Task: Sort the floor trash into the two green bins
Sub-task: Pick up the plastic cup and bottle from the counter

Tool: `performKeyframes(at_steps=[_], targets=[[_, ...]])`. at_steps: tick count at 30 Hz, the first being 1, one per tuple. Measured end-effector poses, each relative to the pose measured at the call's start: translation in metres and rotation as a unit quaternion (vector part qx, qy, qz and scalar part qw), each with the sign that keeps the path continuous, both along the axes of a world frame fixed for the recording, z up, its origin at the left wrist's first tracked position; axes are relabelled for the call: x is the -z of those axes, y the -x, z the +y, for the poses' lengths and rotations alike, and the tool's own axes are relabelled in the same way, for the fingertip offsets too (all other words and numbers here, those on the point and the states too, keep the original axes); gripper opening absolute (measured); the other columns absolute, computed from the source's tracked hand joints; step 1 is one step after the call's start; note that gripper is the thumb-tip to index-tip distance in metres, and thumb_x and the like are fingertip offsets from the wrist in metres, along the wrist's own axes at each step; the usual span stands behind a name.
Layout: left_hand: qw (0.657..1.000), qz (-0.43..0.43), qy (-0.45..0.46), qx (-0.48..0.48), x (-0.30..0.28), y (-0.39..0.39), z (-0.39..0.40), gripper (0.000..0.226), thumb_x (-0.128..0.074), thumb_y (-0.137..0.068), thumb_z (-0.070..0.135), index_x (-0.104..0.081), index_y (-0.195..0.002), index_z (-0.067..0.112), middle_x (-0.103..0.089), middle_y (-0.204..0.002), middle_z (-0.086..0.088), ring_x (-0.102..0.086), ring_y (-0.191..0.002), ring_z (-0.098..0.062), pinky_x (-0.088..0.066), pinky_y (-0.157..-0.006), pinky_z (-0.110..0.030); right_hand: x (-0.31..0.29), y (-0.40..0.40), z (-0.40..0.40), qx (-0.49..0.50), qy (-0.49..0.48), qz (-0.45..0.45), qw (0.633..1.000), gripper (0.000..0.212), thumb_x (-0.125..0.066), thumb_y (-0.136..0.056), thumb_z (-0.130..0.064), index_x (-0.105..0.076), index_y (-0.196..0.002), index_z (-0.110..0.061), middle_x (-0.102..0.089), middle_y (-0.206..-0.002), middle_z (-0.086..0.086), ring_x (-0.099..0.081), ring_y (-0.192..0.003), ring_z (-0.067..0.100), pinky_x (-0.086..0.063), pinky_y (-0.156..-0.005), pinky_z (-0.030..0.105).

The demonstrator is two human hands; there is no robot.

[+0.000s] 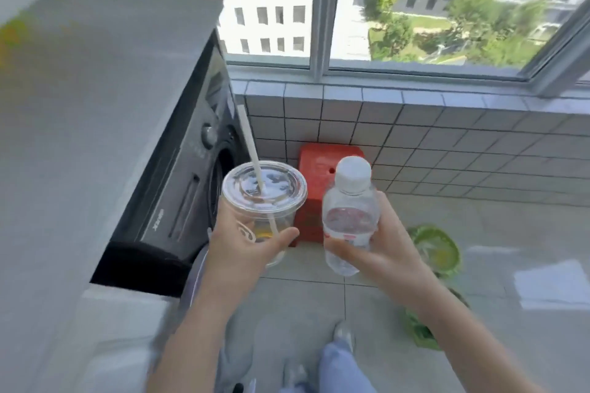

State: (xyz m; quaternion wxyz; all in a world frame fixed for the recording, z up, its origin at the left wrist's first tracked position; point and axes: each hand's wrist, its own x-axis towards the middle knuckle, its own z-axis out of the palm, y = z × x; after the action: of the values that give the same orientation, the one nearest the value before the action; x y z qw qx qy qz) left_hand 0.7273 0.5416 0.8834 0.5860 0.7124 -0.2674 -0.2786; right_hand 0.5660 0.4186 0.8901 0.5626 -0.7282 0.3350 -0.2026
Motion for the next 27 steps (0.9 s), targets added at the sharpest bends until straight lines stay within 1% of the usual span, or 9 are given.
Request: performKeyframes(at_steps=[3,6,8,12,16,18,20,24,27], targets=[[0.998,0.014,-0.031,0.051,0.012,0.026,-0.034,0.071,-0.090,-0.057,0.005,-0.052,-0.109,0.033,-0.070,-0.098,0.015,-0.066,-0.090,0.007,-0.048,-0.069,-0.006,0.019,0.047,-0.017,0.079,-0.027,0.014,0.996,0.064,-0.079,-0.060,-0.043,-0.049,-0.116,-0.033,-0.059,-0.113,-0.003,-0.060,-0.105,0.013,-0.052,-0.090,0.044],[0.993,0.014,-0.069,0.096,0.028,0.053,-0.067,0.078,-0.092,-0.048,0.026,-0.050,-0.113,0.037,-0.069,-0.106,0.013,-0.065,-0.101,-0.004,-0.051,-0.084,-0.023,0.033,0.090,-0.035,0.146,-0.052,0.019,0.988,0.059,-0.080,-0.061,-0.037,-0.048,-0.112,-0.037,-0.061,-0.106,-0.011,-0.062,-0.099,0.007,-0.053,-0.087,0.037],[0.988,0.019,-0.090,0.120,0.037,0.075,-0.090,0.080,-0.092,-0.046,0.031,-0.050,-0.114,0.038,-0.069,-0.106,0.014,-0.065,-0.102,-0.006,-0.052,-0.090,-0.033,0.043,0.120,-0.049,0.187,-0.074,0.010,0.980,0.057,-0.079,-0.064,-0.031,-0.046,-0.110,-0.037,-0.062,-0.099,-0.017,-0.064,-0.093,0.004,-0.054,-0.082,0.031],[0.979,0.015,-0.124,0.159,0.050,0.133,-0.141,0.075,-0.092,-0.054,0.022,-0.049,-0.113,0.039,-0.069,-0.099,0.016,-0.065,-0.097,-0.004,-0.050,-0.089,-0.030,0.060,0.183,-0.082,0.245,-0.111,0.011,0.963,0.051,-0.077,-0.077,-0.015,-0.042,-0.109,-0.036,-0.061,-0.100,-0.009,-0.063,-0.084,-0.002,-0.050,-0.069,0.015],[0.969,0.057,-0.139,0.196,0.069,0.200,-0.194,0.064,-0.087,-0.062,0.006,-0.049,-0.104,0.036,-0.072,-0.093,0.006,-0.069,-0.086,-0.006,-0.054,-0.076,-0.029,0.076,0.247,-0.114,0.295,-0.084,0.044,0.951,0.061,-0.076,-0.078,-0.021,-0.037,-0.124,-0.029,-0.061,-0.101,-0.017,-0.063,-0.089,-0.003,-0.049,-0.077,0.017],[0.962,0.077,-0.153,0.214,0.081,0.233,-0.215,0.062,-0.088,-0.062,0.011,-0.049,-0.104,0.036,-0.070,-0.101,0.001,-0.070,-0.089,-0.011,-0.056,-0.076,-0.033,0.084,0.276,-0.127,0.315,-0.074,0.061,0.944,0.065,-0.075,-0.078,-0.027,-0.035,-0.128,-0.030,-0.062,-0.102,-0.018,-0.063,-0.092,-0.002,-0.050,-0.082,0.024],[0.955,0.099,-0.165,0.226,0.093,0.261,-0.232,0.068,-0.090,-0.055,0.025,-0.051,-0.110,0.032,-0.069,-0.106,-0.002,-0.069,-0.094,-0.015,-0.056,-0.083,-0.042,0.090,0.301,-0.138,0.329,-0.075,0.074,0.938,0.063,-0.075,-0.078,-0.031,-0.036,-0.127,-0.034,-0.062,-0.103,-0.018,-0.063,-0.092,-0.001,-0.051,-0.082,0.026],[0.941,0.151,-0.190,0.235,0.111,0.305,-0.262,0.072,-0.089,-0.054,0.041,-0.052,-0.115,0.031,-0.069,-0.110,0.001,-0.068,-0.098,-0.015,-0.055,-0.088,-0.043,0.101,0.343,-0.154,0.363,-0.083,0.086,0.924,0.058,-0.075,-0.078,-0.027,-0.037,-0.121,-0.031,-0.061,-0.103,-0.017,-0.060,-0.086,-0.010,-0.045,-0.069,0.004],[0.934,0.167,-0.200,0.243,0.117,0.331,-0.283,0.074,-0.086,-0.061,0.038,-0.047,-0.123,0.026,-0.068,-0.110,0.002,-0.067,-0.099,-0.014,-0.054,-0.087,-0.039,0.112,0.368,-0.164,0.393,-0.105,0.091,0.909,0.059,-0.076,-0.078,-0.026,-0.036,-0.122,-0.027,-0.061,-0.100,-0.016,-0.060,-0.081,-0.011,-0.045,-0.066,0.005]])
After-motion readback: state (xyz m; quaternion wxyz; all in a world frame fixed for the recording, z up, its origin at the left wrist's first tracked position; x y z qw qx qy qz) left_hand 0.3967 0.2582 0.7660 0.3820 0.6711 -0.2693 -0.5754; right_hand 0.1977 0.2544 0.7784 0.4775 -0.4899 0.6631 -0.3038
